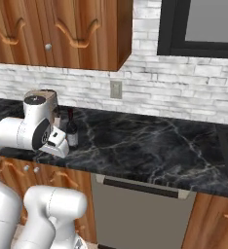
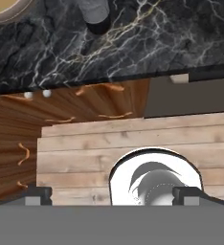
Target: There is a wine glass and glass cup on the dining counter. Place the wine bottle next to the wine glass and the juice bottle next to the glass cup.
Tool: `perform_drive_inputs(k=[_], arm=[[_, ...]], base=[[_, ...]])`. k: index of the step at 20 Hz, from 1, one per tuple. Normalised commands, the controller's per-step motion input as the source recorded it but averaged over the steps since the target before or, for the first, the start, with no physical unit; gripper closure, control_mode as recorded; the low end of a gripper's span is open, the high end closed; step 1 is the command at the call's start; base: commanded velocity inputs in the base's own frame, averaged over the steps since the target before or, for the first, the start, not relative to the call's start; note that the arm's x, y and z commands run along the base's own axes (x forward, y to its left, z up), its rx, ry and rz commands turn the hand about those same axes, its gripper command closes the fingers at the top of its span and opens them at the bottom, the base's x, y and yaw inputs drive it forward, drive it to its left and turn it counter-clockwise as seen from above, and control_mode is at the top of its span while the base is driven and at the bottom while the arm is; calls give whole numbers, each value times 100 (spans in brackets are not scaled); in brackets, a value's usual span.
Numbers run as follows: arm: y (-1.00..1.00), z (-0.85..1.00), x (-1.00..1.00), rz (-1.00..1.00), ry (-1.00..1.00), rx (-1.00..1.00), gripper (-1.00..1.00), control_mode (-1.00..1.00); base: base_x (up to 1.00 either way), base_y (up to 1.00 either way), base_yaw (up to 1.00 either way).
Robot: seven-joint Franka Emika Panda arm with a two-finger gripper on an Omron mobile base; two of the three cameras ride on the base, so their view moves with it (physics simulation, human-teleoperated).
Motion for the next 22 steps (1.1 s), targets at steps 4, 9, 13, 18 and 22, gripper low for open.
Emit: perform_drive_inputs(k=[4,9,13,18,22], arm=[[0,0,0,0,0,0,-100,100],[0,0,0,0,0,0,-100,100],[0,0,0,0,0,0,-100,100],[0,0,0,0,0,0,-100,100],[0,0,0,0,0,0,-100,100]], base=[[57,12,6],[43,13,2],[21,11,0],[0,1,0],[0,0,0]])
